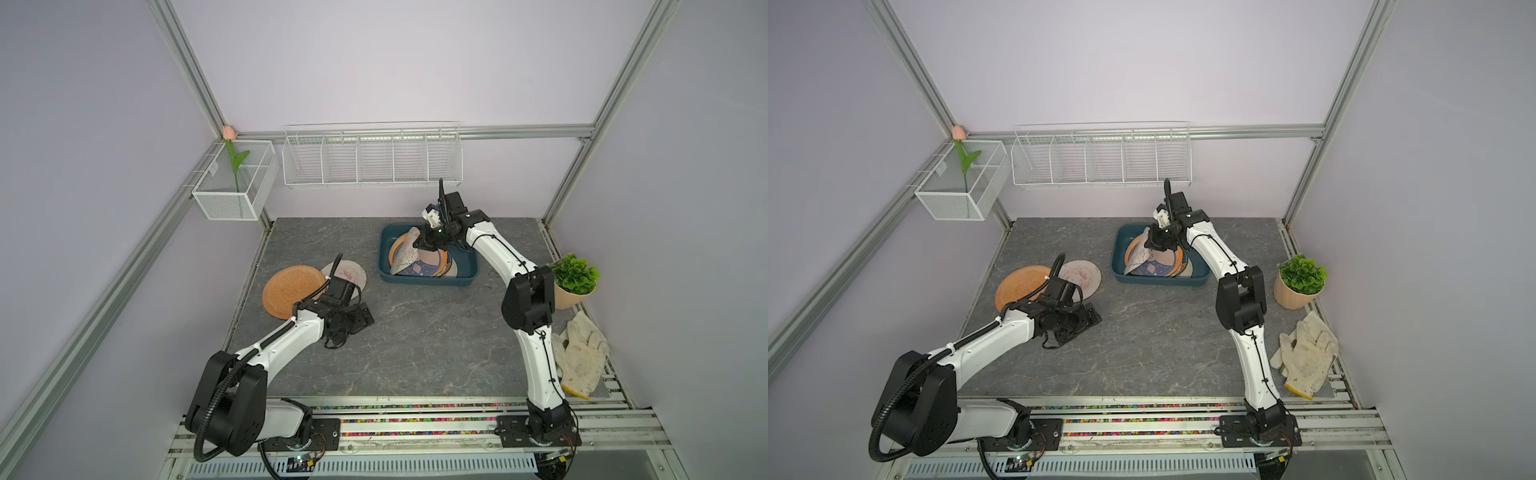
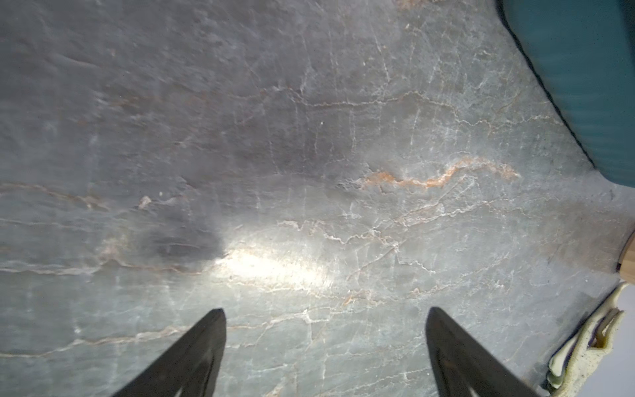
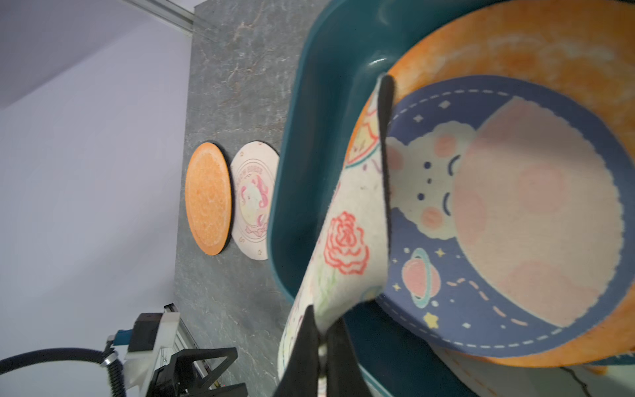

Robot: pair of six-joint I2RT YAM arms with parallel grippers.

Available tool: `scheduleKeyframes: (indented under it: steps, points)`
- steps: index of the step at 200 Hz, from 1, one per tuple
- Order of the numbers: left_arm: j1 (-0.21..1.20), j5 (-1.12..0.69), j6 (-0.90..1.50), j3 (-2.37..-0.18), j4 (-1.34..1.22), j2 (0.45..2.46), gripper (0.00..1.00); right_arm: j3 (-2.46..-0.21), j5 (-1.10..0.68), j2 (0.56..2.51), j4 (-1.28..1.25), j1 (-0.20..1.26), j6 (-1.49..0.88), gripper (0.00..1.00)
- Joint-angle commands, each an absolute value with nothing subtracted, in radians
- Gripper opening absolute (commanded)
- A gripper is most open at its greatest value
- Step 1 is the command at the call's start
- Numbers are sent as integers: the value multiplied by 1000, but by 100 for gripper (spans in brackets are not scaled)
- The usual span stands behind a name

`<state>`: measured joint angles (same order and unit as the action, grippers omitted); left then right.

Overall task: Put the coasters into the storage box
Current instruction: Place the coaster in the storage box.

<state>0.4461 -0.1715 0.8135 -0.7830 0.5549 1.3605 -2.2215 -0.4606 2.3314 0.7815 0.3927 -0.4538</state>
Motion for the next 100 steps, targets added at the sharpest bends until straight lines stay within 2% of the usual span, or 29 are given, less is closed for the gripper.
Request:
scheduleKeyframes:
  steps: [1, 26, 39, 71, 85, 100]
  points:
    - [437, -149, 805, -819, 571, 1380, 91, -2238, -457, 2364, 819, 361, -402, 7]
    - [428, -148, 801, -833, 570, 1396, 91, -2237, -408, 2384, 882, 338, -358, 7]
    - [424, -145, 796, -846, 576, 1406, 91, -2234, -376, 2386, 910, 333, -335, 13]
    - [406, -129, 779, -870, 589, 1425, 91, -2212, -335, 2362, 930, 330, -307, 61]
    - [393, -124, 771, -879, 590, 1433, 91, -2197, -331, 2346, 927, 330, -305, 72]
    - [379, -117, 761, -890, 595, 1444, 91, -2181, -335, 2328, 922, 330, -308, 78]
